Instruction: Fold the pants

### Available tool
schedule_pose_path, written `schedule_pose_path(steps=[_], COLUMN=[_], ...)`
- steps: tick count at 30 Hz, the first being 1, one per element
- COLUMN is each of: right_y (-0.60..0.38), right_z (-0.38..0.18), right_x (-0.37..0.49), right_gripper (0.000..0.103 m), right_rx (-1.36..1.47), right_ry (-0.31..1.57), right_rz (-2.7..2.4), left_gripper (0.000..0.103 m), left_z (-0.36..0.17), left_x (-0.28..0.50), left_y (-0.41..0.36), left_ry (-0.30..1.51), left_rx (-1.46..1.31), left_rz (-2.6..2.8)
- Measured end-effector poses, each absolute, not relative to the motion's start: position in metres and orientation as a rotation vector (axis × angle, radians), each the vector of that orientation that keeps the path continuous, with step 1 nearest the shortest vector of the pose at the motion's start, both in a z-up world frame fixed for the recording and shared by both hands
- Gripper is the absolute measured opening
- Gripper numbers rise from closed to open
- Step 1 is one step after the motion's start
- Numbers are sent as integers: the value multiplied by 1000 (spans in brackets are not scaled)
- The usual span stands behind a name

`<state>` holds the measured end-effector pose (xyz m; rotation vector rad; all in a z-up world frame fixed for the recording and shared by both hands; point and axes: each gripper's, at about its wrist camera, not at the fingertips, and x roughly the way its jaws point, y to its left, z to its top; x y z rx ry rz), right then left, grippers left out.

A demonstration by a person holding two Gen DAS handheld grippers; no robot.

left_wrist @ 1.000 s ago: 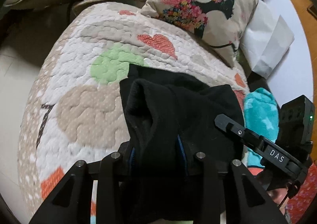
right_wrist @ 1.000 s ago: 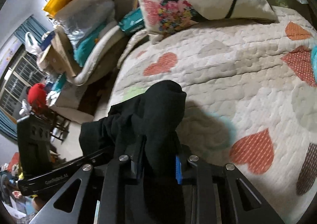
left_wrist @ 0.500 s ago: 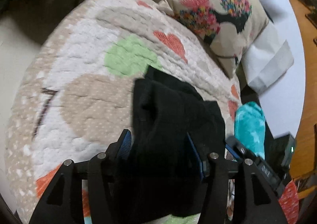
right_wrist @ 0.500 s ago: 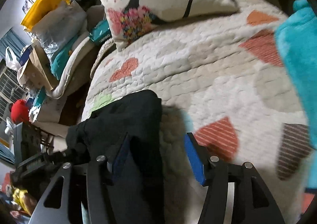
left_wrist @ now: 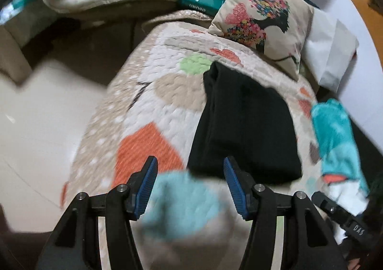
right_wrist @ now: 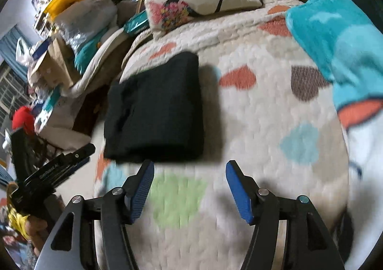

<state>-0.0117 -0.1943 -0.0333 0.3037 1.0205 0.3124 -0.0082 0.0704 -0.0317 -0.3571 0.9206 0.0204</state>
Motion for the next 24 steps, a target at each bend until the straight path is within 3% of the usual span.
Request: schedule_pose_path(steps=[6, 19, 24], right_y=[-172, -162, -157], right_z=[-31, -2, 7], right_x=[-49, -91, -100], right_gripper=[68, 71, 72], right_rx=[117, 71, 64], right_ry=[968, 841, 805], right_rz=[290, 301, 313], left_gripper=[58, 94, 101], left_z=[-11, 74, 92], left_x=[-68, -148, -163], left_y=[53, 24, 12], left_ry=[823, 476, 413], left_rx=[-204, -41, -13], left_rz=[119, 223, 216])
